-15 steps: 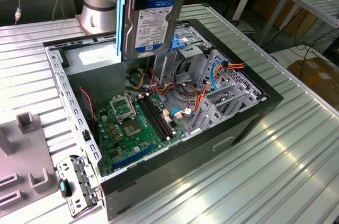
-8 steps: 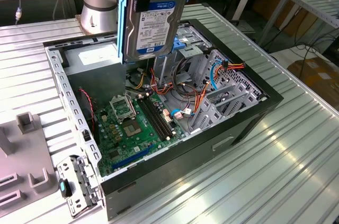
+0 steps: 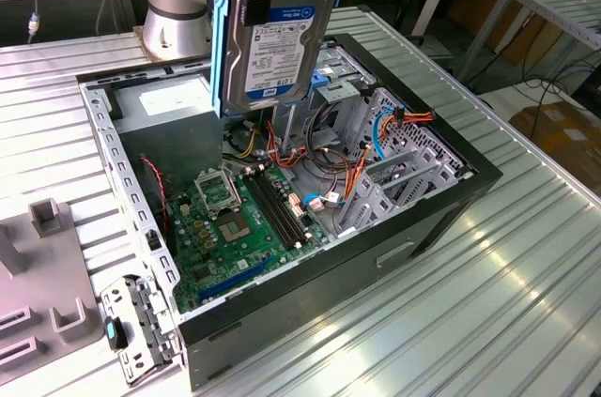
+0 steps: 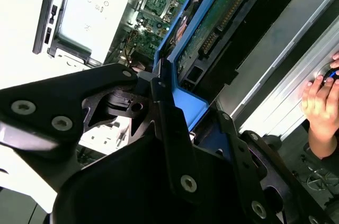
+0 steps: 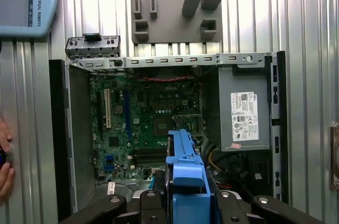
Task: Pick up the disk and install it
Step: 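Insert the disk into the insertion slot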
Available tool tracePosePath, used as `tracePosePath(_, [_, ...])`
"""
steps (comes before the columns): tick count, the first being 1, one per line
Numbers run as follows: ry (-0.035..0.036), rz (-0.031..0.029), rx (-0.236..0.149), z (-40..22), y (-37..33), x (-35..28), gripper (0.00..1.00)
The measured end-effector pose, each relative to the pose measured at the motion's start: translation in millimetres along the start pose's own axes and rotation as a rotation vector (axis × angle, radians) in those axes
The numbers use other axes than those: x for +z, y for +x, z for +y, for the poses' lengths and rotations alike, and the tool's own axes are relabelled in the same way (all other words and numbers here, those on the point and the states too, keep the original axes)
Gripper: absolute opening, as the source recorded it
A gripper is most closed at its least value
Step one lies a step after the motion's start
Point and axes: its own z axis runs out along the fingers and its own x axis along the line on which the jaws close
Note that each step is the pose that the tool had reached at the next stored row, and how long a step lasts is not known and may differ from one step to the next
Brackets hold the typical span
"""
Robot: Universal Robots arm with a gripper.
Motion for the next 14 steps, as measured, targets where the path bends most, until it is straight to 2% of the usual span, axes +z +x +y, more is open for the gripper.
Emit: tracePosePath(14, [0.0001, 0.0, 0.0, -0.4, 9.5, -0.1, 0.37])
